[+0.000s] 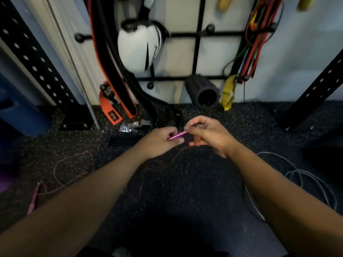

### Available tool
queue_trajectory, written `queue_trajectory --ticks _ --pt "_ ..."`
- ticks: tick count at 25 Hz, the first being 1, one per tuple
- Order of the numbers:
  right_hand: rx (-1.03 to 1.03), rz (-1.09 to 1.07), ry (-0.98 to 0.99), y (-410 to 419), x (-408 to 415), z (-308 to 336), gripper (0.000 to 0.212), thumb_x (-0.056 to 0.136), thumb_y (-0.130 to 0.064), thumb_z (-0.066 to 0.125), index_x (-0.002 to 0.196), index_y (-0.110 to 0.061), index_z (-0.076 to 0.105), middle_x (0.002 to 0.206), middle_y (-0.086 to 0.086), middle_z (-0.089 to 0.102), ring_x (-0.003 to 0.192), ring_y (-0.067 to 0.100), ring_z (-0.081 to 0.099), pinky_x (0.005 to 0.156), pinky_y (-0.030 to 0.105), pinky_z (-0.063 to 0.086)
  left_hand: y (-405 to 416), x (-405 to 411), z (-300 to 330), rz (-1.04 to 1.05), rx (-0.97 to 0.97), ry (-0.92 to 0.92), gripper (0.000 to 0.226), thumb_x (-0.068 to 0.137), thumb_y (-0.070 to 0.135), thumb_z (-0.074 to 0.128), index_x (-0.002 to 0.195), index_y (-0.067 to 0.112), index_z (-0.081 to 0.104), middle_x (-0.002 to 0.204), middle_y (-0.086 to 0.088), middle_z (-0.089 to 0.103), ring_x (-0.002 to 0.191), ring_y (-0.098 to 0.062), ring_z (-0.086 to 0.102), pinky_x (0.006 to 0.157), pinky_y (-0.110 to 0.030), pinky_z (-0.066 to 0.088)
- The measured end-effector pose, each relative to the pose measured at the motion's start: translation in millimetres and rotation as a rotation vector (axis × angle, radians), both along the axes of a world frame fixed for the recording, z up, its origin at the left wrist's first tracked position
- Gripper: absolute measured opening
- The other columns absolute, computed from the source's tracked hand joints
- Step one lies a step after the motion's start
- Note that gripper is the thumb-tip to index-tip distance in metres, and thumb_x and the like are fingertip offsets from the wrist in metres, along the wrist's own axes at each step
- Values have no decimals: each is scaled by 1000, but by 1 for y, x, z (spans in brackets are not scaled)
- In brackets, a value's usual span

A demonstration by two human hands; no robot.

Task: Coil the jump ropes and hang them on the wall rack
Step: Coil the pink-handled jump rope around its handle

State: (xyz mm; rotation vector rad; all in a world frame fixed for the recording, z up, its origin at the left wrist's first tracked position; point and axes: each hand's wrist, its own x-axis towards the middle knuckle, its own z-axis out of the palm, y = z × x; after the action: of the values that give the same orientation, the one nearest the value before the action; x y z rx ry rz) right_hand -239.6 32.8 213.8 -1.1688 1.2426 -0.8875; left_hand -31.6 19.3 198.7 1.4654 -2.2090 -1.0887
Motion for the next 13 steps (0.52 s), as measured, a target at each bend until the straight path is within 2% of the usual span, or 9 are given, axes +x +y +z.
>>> queue_trajectory --ticks 1,3,5,7,9,11,12,13 --pt "-15 32 -74 7 0 21 34 91 -31 76 112 -5 68 68 4 59 52 12 52 68 43 59 7 -3 23 35 50 102 36 95 50 62 75 22 55 58 8 54 49 -11 50 49 -28 36" --pt "-40 99 -200 24 6 54 45 94 -45 68 117 -6 65 70 0 49 55 13 43 56 33 45 24 -10 60 130 221 336 41 95 48 64 67 22 49 48 8 41 36 -9 34 37 -21 24" --pt "-69 139 -303 39 11 76 42 100 -43 59 121 -8 61 70 1 46 51 14 35 46 29 36 35 -15 89 215 315 597 43 97 45 62 64 24 45 48 6 31 32 -7 24 34 -19 13" --pt "-124 74 -275 50 14 91 32 105 -40 51 115 -11 61 65 0 40 46 12 25 40 25 23 41 -16 112 214 357 820 41 100 43 58 67 22 46 49 5 28 30 -6 22 33 -15 11" --pt "-230 16 -62 60 25 107 32 107 -38 48 102 -13 66 59 -4 39 46 11 28 42 27 20 54 -14 131 202 377 956 41 102 43 53 69 19 48 48 5 33 30 -5 26 30 -14 17" --pt "-340 2 106 68 37 126 35 108 -29 48 100 -2 68 59 -8 51 48 7 46 46 19 34 65 -13 145 179 363 1040 42 103 42 51 72 14 58 52 2 49 37 -9 44 32 -19 35" --pt "-375 8 132 71 42 136 33 108 -22 46 101 1 68 63 -10 59 51 2 55 51 13 41 68 -13 152 178 356 1104 40 103 38 51 79 9 67 60 -3 61 47 -13 59 41 -23 48" --pt "-398 17 152 72 45 142 30 108 -16 45 99 1 68 67 -8 63 53 -1 58 53 11 43 67 -11 156 173 346 1185 39 104 33 50 92 4 73 75 -11 73 65 -20 72 56 -26 59"
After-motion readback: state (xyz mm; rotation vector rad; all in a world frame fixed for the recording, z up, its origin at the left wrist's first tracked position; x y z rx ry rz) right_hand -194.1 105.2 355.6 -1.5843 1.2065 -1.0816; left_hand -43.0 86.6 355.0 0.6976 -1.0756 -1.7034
